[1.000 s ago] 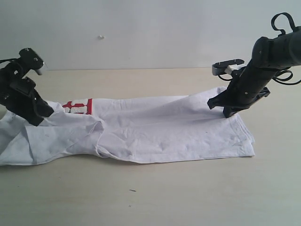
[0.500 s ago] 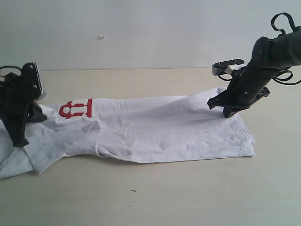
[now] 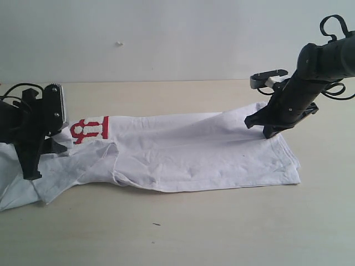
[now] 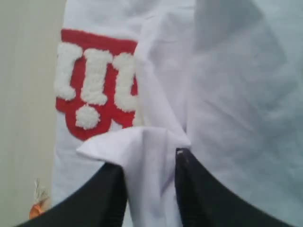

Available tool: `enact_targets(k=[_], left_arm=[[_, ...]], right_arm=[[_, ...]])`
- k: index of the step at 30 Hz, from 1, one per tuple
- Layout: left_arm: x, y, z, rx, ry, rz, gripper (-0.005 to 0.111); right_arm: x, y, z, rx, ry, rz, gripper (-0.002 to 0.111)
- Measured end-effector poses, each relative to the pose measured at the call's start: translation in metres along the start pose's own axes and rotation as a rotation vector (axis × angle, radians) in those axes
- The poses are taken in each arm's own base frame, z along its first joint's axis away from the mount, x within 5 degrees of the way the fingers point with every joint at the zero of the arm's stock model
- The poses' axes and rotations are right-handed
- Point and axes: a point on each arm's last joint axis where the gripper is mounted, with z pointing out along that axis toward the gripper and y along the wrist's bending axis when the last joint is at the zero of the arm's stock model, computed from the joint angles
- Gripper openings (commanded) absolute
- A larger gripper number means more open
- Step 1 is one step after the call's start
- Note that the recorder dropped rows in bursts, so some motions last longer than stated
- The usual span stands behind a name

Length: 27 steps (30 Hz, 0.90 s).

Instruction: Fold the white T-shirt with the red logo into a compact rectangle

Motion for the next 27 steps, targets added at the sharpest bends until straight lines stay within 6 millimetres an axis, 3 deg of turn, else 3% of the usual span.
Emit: enact_targets(k=[5, 13, 22, 27], left_arm=[[-0.011, -0.007, -0.009, 0.068, -0.025, 0.134, 0.038], [-0.009, -0.019, -0.022, 0.217, 0.019, 0.232, 0.038], [-0.008, -0.004, -0.019, 0.046, 0.055, -0.050, 0.038], [-0.002, -0.011, 0.001, 0.091, 0.069, -0.125, 0.038]], right_arm=[[0.000, 0.000, 0.000, 0.000, 0.000, 0.000, 0.000], [0.000, 0.000, 0.000, 0.000, 0.000, 0.000, 0.000], [0.000, 0.000, 0.000, 0.000, 0.000, 0.000, 0.000], [0.000, 0.000, 0.000, 0.000, 0.000, 0.000, 0.000]])
